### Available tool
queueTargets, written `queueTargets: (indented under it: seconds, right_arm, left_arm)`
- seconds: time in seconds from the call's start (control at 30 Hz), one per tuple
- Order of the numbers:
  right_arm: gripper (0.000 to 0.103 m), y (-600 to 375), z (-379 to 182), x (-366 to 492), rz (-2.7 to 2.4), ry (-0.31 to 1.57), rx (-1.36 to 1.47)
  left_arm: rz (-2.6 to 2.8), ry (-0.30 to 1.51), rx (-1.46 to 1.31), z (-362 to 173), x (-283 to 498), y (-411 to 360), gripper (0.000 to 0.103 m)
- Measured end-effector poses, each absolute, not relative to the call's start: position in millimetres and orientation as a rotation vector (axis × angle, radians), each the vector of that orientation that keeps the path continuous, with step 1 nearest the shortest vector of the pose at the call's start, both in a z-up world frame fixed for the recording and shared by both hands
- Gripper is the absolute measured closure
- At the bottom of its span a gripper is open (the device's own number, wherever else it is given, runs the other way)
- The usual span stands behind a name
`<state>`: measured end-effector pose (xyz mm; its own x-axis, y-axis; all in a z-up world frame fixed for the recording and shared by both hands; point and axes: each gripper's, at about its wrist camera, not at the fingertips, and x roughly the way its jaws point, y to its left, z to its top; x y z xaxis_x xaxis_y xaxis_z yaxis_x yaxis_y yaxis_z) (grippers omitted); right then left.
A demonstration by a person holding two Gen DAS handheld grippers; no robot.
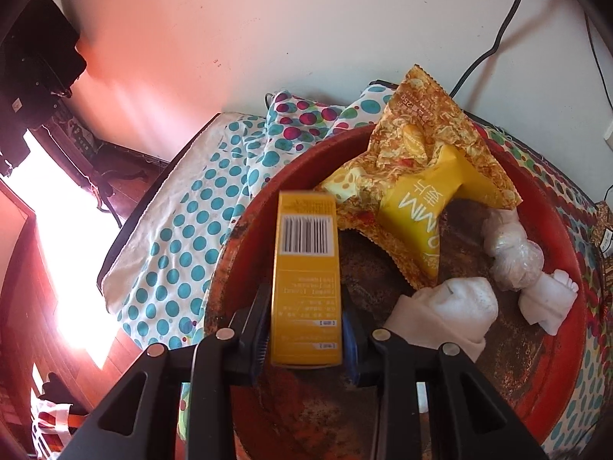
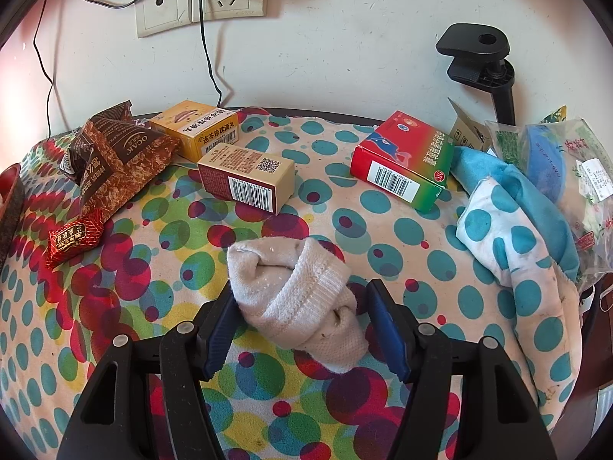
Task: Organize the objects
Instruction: 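Open the left tool to release the yellow box in the tray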
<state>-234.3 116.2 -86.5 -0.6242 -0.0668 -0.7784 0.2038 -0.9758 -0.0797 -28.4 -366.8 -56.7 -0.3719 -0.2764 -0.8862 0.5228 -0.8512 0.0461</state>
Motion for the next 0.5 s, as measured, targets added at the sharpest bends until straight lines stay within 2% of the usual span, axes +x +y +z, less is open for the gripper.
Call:
queueTargets:
  seconds: [0.07,0.33,0.5]
  right_arm:
    - [0.041,122,-87,-237,-2.691,0.241,1.28]
    - [0.04,137,-88,-246,-2.688,0.245,1.277]
    - [0.04,141,-88,-248,-2.688,0.25,1.276]
  left_arm:
    - [-2.235,0.345,1.389,-58,-28,-367,0.064]
    - [-2.263,0.298,1.255,-33,-9,-347,0.061]
    - [-2.324,0.169,1.106,-9,8,-294,0.059]
